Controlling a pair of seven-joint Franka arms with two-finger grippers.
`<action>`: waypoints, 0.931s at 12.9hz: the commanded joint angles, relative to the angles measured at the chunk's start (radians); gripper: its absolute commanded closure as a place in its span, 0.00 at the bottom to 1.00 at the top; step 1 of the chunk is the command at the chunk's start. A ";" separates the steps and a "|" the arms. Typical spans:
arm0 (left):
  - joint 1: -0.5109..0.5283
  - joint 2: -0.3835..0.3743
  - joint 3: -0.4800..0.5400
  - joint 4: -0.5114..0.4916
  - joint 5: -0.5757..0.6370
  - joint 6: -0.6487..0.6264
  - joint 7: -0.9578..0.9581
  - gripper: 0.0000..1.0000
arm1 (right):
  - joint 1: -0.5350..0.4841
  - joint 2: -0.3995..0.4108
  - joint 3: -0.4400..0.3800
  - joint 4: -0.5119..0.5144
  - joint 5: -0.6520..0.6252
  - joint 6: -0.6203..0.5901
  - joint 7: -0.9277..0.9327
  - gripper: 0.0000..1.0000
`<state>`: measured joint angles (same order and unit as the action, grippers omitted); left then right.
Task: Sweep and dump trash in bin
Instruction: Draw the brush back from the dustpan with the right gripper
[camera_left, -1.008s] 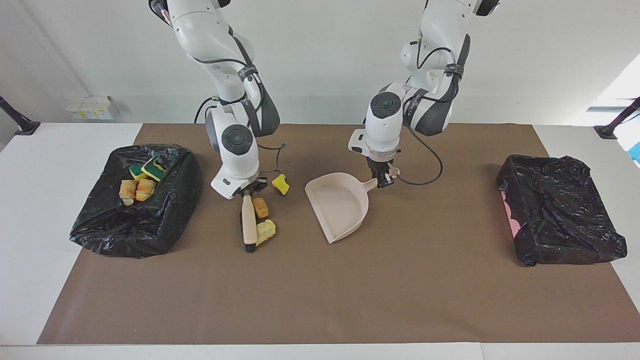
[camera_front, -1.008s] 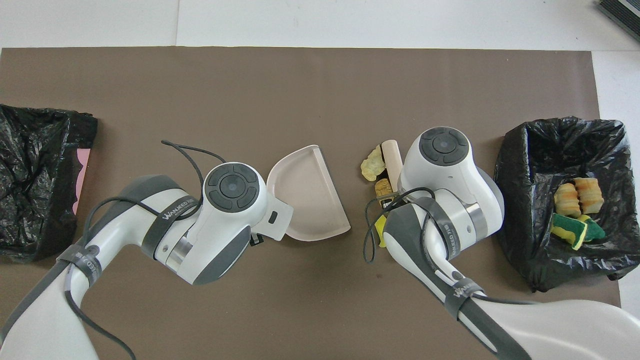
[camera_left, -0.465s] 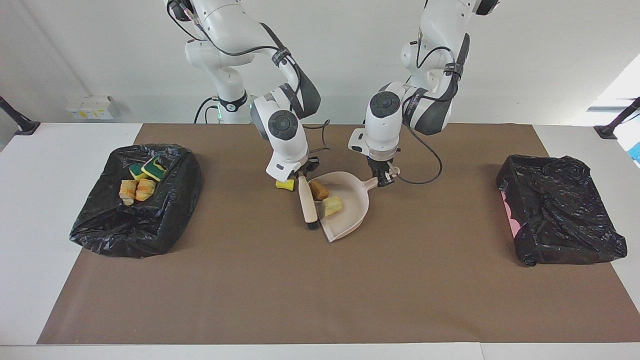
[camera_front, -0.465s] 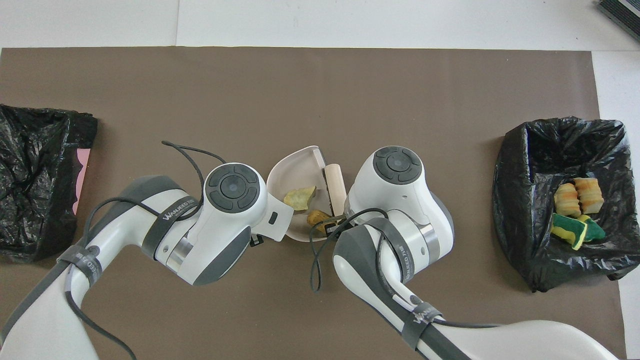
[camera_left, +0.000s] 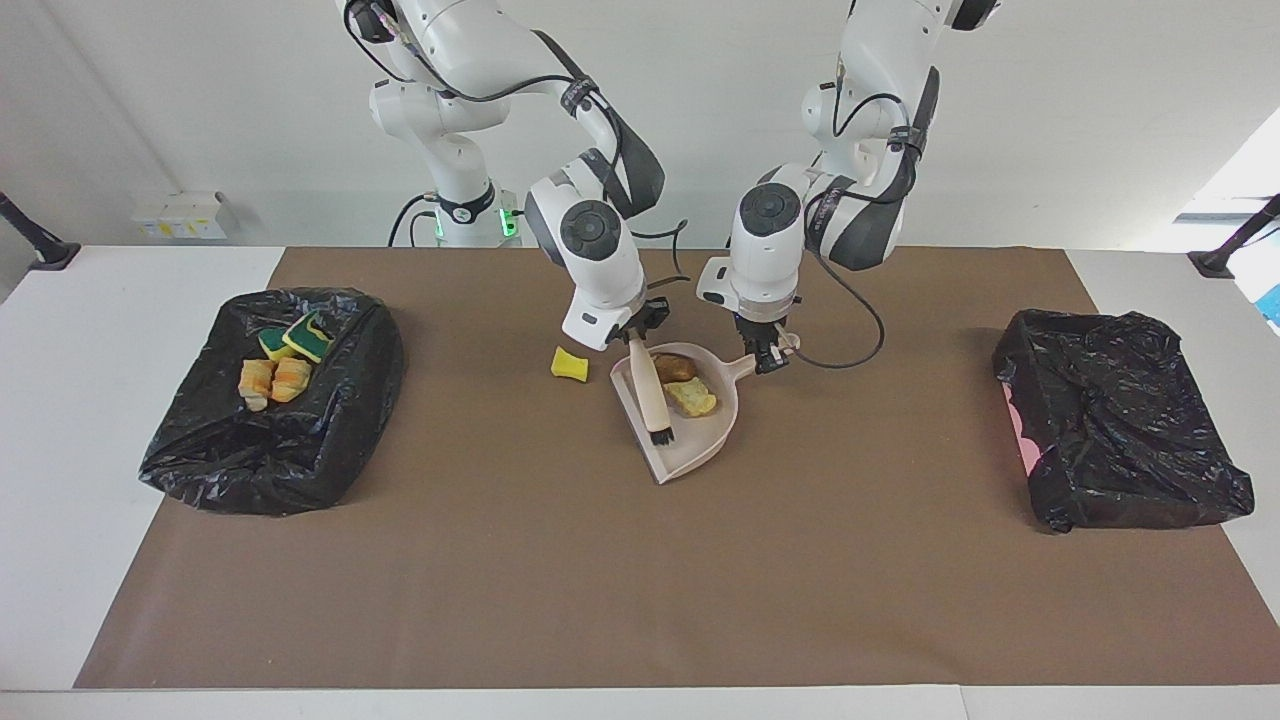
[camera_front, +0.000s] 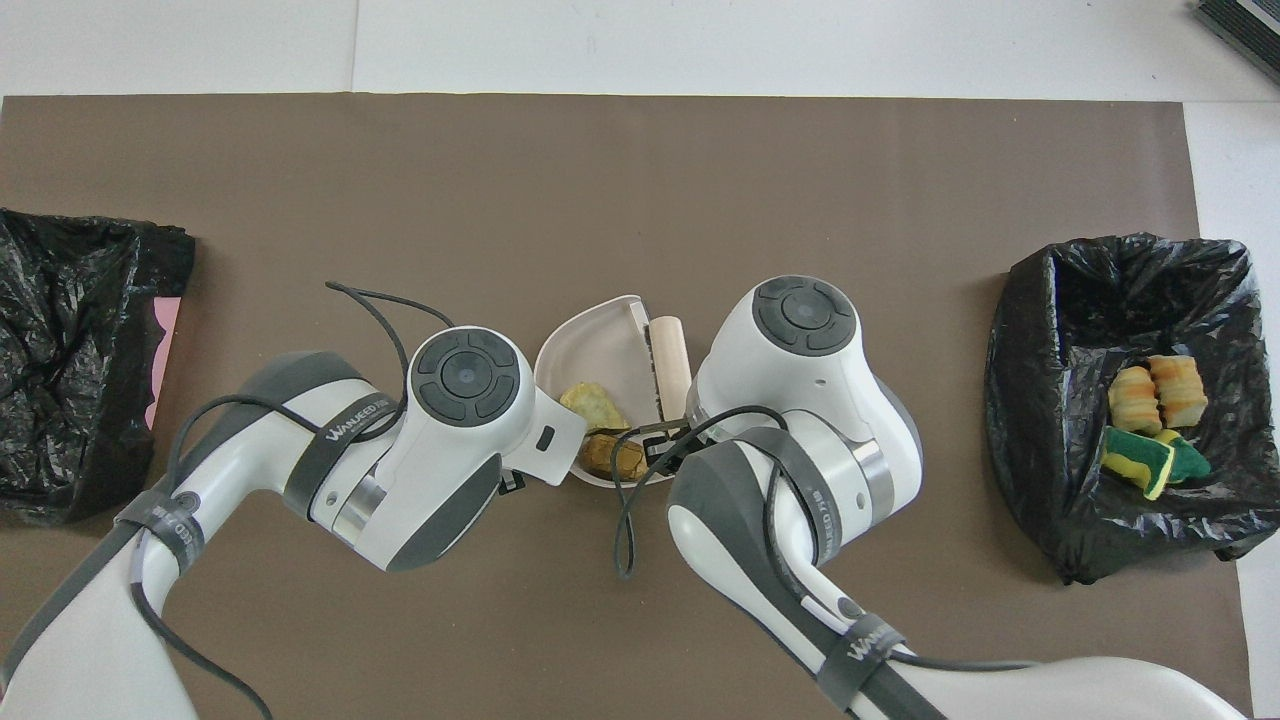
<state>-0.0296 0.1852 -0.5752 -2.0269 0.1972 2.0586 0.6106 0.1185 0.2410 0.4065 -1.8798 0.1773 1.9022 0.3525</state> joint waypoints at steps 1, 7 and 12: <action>-0.012 -0.036 0.011 -0.030 -0.002 0.000 0.069 1.00 | -0.069 -0.101 0.005 -0.044 0.002 -0.072 0.042 1.00; -0.016 -0.056 -0.005 -0.038 0.001 -0.058 0.066 1.00 | -0.126 -0.378 0.005 -0.426 -0.087 -0.008 0.112 1.00; -0.016 -0.073 -0.011 -0.067 0.001 -0.045 0.064 1.00 | -0.157 -0.419 0.011 -0.538 -0.073 0.064 0.088 1.00</action>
<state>-0.0343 0.1583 -0.5909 -2.0448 0.1978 2.0090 0.6631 -0.0348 -0.1531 0.4038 -2.3940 0.0962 1.9463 0.4394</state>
